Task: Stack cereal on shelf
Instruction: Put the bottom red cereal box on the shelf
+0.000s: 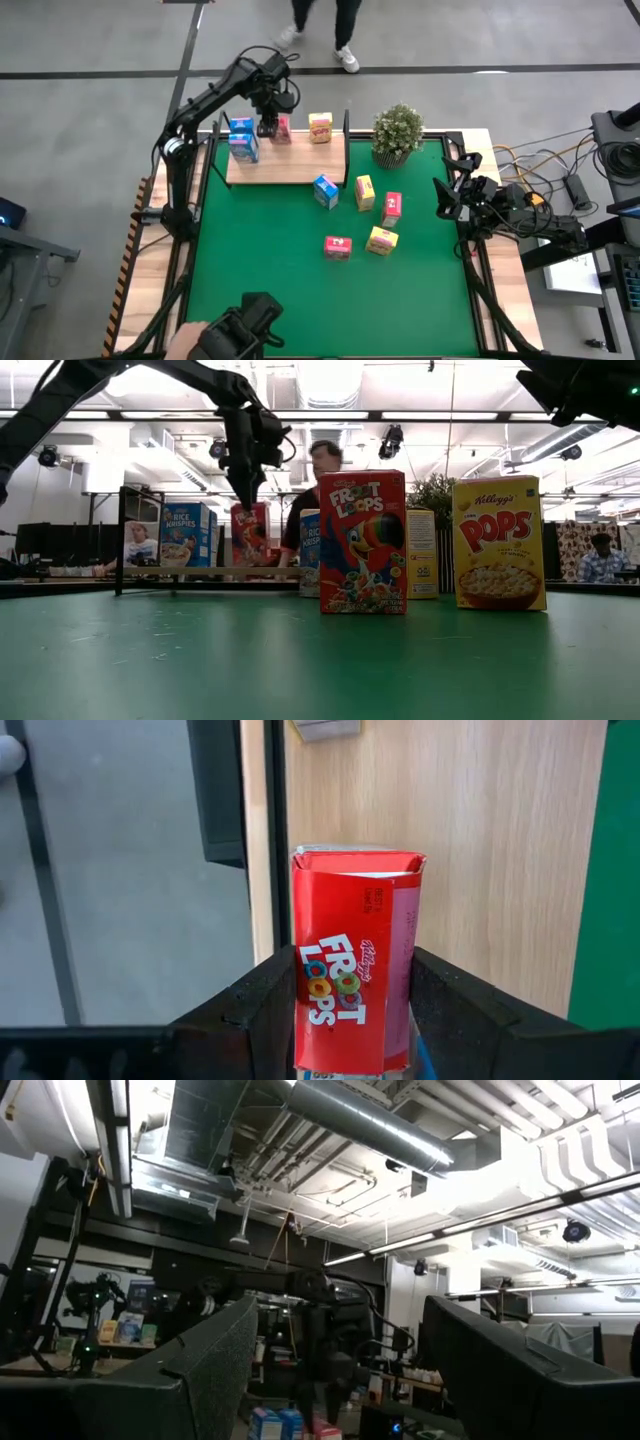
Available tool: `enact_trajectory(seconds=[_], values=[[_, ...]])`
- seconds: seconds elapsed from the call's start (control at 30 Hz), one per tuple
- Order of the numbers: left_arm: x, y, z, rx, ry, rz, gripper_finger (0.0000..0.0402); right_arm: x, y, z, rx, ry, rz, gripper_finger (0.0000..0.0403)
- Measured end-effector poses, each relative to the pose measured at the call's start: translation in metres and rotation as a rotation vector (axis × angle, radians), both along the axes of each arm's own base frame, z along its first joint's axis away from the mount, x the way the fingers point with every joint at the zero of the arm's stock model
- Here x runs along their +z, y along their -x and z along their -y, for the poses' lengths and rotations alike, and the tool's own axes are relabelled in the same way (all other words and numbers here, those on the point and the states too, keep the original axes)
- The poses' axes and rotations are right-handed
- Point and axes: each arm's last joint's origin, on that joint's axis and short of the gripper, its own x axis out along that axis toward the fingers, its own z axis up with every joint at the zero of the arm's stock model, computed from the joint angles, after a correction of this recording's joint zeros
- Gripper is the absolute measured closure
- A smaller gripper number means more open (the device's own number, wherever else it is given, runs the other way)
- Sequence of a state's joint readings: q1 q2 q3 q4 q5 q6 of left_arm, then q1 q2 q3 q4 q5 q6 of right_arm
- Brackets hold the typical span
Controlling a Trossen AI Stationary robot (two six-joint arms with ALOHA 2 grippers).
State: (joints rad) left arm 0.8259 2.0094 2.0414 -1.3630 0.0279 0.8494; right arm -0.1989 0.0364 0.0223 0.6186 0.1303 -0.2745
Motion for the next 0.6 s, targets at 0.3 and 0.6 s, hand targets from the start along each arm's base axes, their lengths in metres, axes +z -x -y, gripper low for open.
enact_trajectory(seconds=[0.3, 0.6], values=[[0.0005, -0.0003, -0.0003, 0.002, -0.006, 0.008, 0.0233, 0.0000, 0.0000, 0.0000, 0.001, -0.001, 0.000, 0.0129], [0.0011, -0.0014, -0.0014, 0.018, -0.015, 0.023, 0.0233, 0.0000, 0.0000, 0.0000, 0.001, -0.001, 0.000, 0.0129]])
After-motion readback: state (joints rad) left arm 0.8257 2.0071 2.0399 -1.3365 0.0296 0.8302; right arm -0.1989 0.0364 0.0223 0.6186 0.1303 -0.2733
